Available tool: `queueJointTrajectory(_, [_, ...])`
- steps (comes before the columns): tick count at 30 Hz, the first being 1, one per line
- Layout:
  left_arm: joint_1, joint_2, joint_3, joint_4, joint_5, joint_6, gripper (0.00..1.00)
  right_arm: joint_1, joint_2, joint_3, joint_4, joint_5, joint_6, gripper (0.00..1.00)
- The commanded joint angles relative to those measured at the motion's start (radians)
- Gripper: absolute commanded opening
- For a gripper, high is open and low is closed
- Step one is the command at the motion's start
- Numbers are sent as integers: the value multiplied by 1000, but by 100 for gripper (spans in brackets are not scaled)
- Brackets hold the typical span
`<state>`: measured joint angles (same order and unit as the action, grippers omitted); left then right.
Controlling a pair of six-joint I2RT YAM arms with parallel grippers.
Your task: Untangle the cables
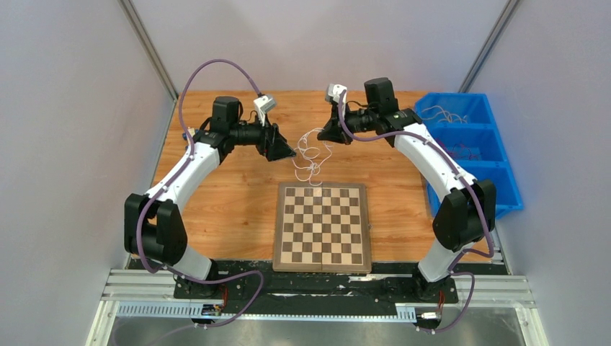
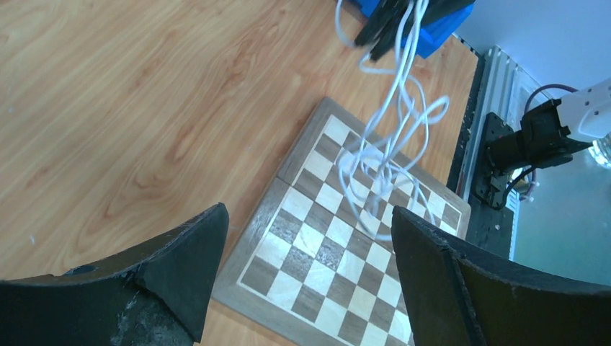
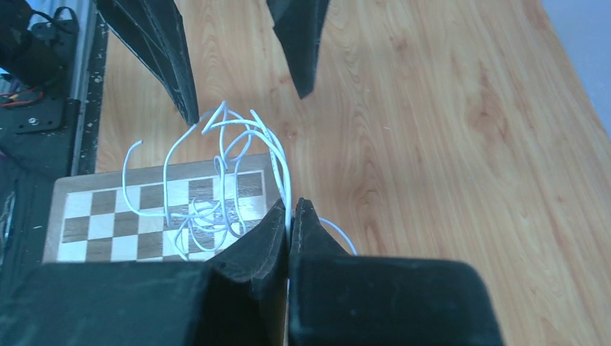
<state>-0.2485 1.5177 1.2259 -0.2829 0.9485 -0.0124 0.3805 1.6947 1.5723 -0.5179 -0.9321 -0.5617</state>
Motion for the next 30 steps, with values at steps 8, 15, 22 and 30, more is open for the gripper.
queueJointTrajectory(8, [-61,-13,-14,129,22,-6,62,52,-6,60,47,-38,105,0])
queueJointTrajectory(15, [-61,1,-64,198,9,-45,66,52,1,92,67,-38,165,0])
queueJointTrajectory(22, [-46,-20,-76,179,28,-66,1,22,-2,113,87,45,200,0])
queueJointTrajectory(30, [89,-184,-170,83,63,-78,0,-133,-18,80,136,442,98,13])
